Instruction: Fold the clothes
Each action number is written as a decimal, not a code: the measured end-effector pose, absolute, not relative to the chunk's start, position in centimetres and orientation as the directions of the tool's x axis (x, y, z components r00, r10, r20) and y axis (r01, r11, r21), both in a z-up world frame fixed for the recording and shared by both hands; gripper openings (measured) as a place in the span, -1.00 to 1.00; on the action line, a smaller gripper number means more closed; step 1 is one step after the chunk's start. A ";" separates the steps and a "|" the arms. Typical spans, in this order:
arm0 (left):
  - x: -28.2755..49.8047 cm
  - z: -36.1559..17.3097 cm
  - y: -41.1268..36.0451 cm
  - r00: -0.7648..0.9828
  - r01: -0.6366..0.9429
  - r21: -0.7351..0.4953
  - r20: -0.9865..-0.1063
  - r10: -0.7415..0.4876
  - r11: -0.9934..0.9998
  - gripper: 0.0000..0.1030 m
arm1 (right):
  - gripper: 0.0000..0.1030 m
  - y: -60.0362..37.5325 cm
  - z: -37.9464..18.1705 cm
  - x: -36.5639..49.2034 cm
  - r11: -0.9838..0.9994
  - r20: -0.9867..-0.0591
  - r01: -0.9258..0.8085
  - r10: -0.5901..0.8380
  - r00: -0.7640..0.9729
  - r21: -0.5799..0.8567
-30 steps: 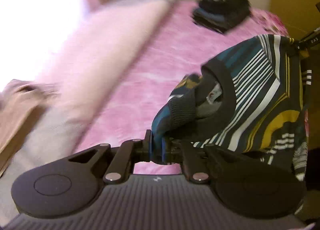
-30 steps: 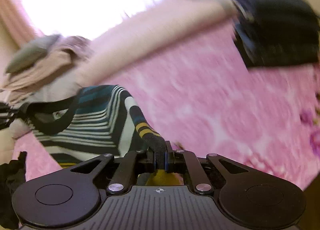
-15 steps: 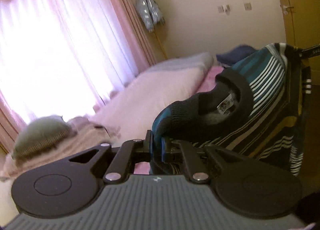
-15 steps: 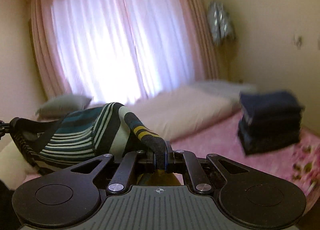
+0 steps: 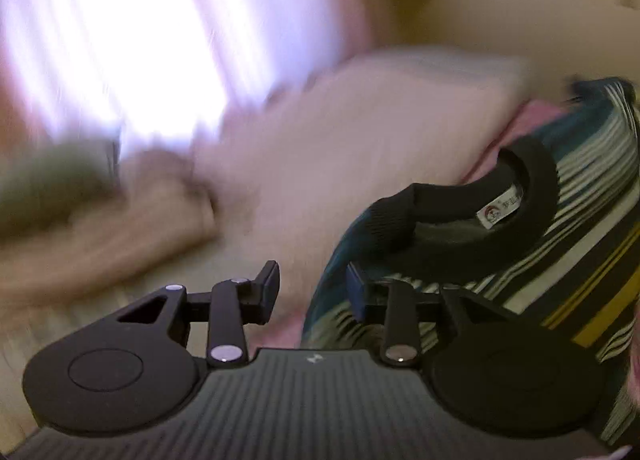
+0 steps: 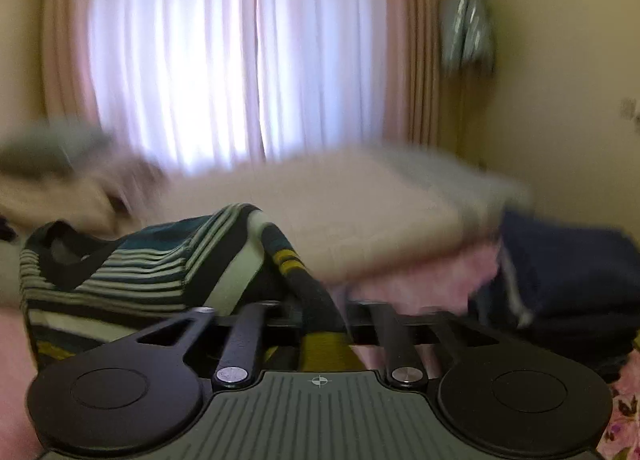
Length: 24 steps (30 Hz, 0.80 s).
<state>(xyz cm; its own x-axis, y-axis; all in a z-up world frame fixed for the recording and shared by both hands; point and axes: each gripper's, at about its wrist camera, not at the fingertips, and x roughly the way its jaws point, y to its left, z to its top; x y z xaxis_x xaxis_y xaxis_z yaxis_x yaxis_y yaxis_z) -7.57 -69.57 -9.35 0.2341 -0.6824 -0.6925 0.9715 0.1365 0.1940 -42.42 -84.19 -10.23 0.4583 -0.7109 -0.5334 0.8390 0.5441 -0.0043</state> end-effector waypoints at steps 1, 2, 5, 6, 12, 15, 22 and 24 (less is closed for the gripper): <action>-7.7 -11.6 -70.0 0.228 0.974 0.179 -0.722 -0.653 0.142 -0.38 | 0.74 -85.6 -12.4 -41.7 0.544 -0.558 0.839 -0.698 0.449 -0.006; -7.9 -13.4 -69.7 0.219 0.976 0.173 -0.749 -0.625 0.135 -0.36 | 0.77 -87.0 -14.5 -41.0 0.546 -0.582 0.838 -0.684 0.440 -0.007; -8.5 -19.2 -65.9 0.198 0.979 0.148 -0.833 -0.516 0.138 -0.06 | 0.77 -87.2 -19.3 -40.3 0.585 -0.679 0.810 -0.580 0.450 0.037; -8.5 -20.9 -64.1 0.188 0.980 0.130 -0.862 -0.470 0.153 -0.06 | 0.77 -87.0 -20.9 -40.1 0.595 -0.717 0.802 -0.532 0.451 0.063; -10.3 -28.7 -55.7 0.118 0.985 0.080 -0.958 -0.260 0.153 -0.05 | 0.77 -79.2 -27.7 -41.7 0.615 -0.873 0.762 -0.240 0.425 0.202; -11.0 -31.2 -52.4 0.090 0.992 0.068 -0.972 -0.216 0.108 -0.05 | 0.77 -74.3 -30.7 -44.2 0.580 -0.916 0.780 -0.136 0.378 0.235; -13.3 -30.1 -49.0 -0.132 0.989 -0.148 -0.920 -0.370 0.014 0.02 | 0.77 -67.0 -34.4 -49.5 0.408 -0.945 0.870 -0.051 0.324 0.276; -14.2 -31.6 -48.8 -0.120 0.993 -0.115 -0.934 -0.336 -0.034 0.08 | 0.76 -65.8 -34.9 -50.0 0.378 -0.935 0.873 -0.051 0.351 0.307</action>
<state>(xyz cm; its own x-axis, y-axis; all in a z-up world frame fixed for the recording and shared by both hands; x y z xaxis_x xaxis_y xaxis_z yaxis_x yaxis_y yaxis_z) -14.22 -48.77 -31.58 -0.1201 -0.3356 -0.9343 0.9927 -0.0342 -0.1154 -50.04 -65.76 -34.93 0.3508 -0.0514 -0.9350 0.8735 0.3779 0.3069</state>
